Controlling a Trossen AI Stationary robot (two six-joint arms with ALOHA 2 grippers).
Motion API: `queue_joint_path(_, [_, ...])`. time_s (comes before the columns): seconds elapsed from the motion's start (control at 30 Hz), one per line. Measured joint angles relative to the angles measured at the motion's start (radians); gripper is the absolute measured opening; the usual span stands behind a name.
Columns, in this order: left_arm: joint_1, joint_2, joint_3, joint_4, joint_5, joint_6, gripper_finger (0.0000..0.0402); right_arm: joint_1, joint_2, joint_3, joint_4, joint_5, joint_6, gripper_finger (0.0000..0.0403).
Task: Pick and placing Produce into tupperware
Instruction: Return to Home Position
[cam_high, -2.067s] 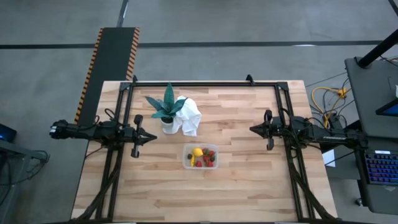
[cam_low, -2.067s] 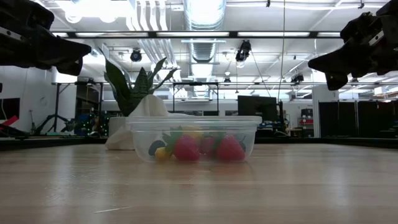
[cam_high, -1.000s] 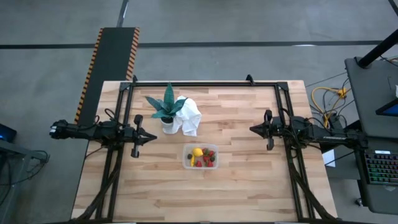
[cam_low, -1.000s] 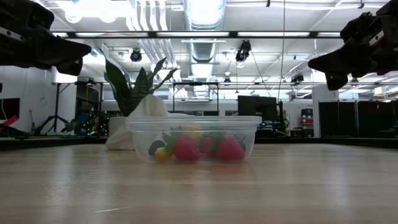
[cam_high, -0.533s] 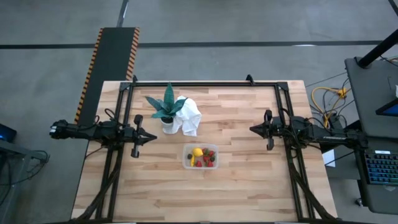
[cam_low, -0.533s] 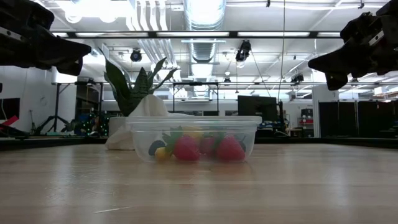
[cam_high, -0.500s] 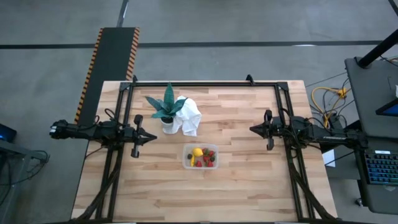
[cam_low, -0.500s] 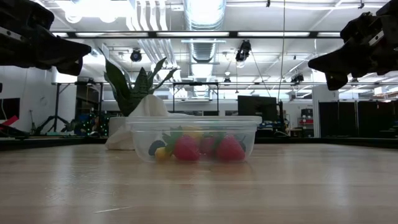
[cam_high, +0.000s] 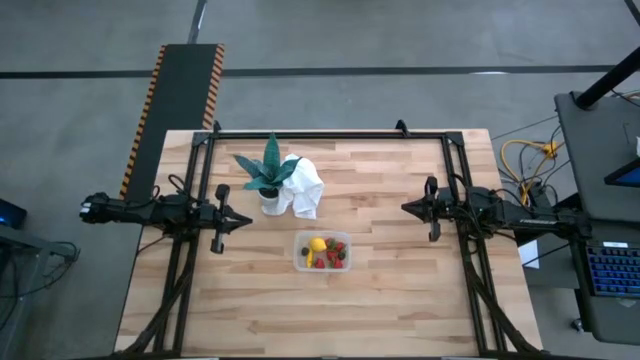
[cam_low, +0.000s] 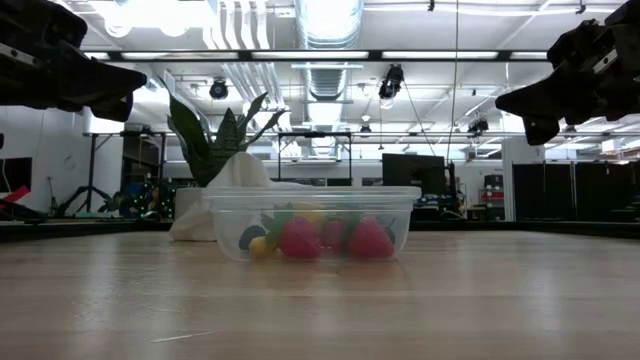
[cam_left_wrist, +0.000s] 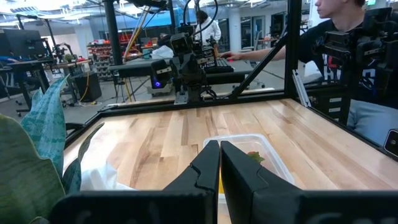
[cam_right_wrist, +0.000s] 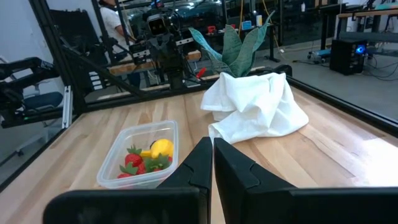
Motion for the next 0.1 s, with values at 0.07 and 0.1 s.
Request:
queue_joint_path(0.07, [0.0, 0.0, 0.0, 0.0, 0.0, 0.0, 0.0, 0.0, 0.0, 0.0, 0.0, 0.0, 0.0, 0.0009])
queue_joint_path(0.1, [0.0, 0.0, 0.0, 0.0, 0.0, 0.0, 0.0, 0.0, 0.0, 0.0, 0.0, 0.0, 0.0, 0.0009])
